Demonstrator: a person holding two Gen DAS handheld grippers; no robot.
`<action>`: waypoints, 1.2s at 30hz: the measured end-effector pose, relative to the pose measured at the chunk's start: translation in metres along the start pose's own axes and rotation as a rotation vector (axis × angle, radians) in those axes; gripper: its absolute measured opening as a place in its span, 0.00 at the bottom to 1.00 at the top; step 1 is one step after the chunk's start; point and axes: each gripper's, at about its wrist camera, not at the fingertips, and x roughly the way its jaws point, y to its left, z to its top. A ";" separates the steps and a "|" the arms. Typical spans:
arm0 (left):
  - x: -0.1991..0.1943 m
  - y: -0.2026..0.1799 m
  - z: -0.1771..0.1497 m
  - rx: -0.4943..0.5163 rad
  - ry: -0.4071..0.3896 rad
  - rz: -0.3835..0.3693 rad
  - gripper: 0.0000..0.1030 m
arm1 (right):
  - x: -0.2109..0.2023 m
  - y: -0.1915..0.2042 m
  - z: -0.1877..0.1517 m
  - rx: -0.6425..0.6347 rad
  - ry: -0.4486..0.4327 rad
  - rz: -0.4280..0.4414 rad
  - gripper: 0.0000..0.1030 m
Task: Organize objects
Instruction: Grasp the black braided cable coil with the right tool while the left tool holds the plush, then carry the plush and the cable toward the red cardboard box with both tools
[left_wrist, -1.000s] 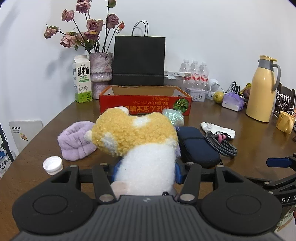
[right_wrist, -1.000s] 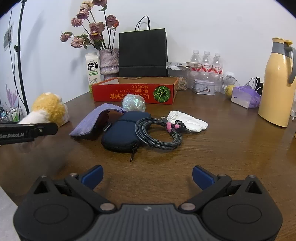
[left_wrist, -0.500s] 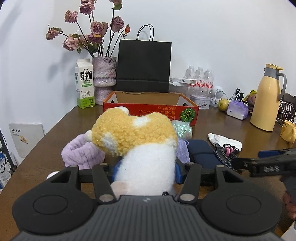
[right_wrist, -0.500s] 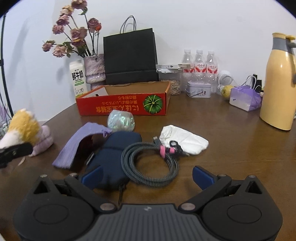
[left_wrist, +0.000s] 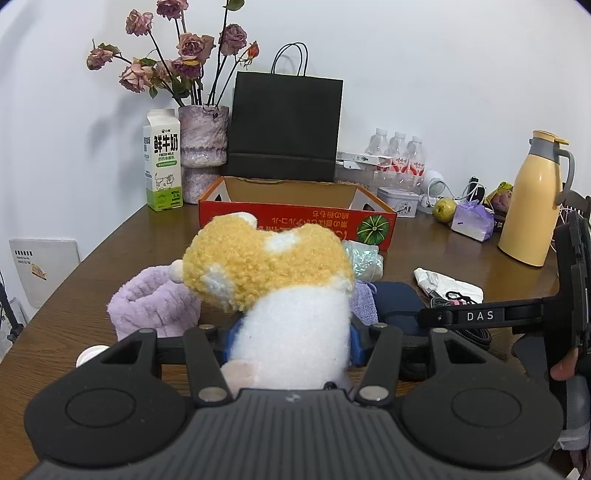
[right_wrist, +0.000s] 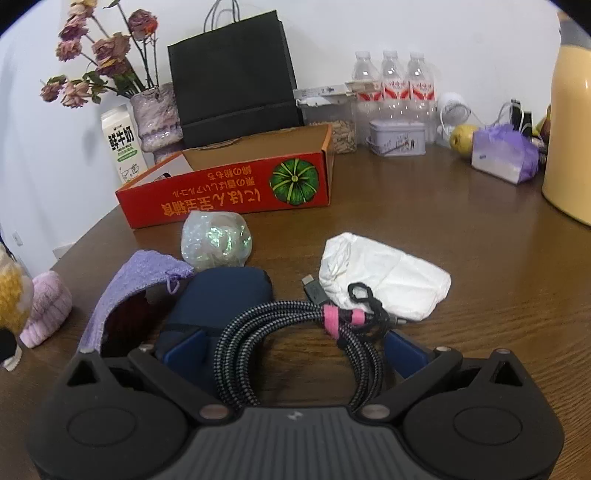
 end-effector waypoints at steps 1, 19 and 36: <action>0.000 0.000 0.000 -0.001 0.001 0.000 0.52 | 0.002 -0.002 -0.001 0.012 0.006 0.009 1.00; -0.006 -0.002 -0.005 -0.030 0.015 0.012 0.52 | -0.004 -0.004 -0.010 0.019 -0.041 0.075 0.88; -0.019 0.003 -0.008 -0.039 0.018 0.036 0.52 | -0.044 0.000 -0.026 -0.008 -0.200 0.056 0.86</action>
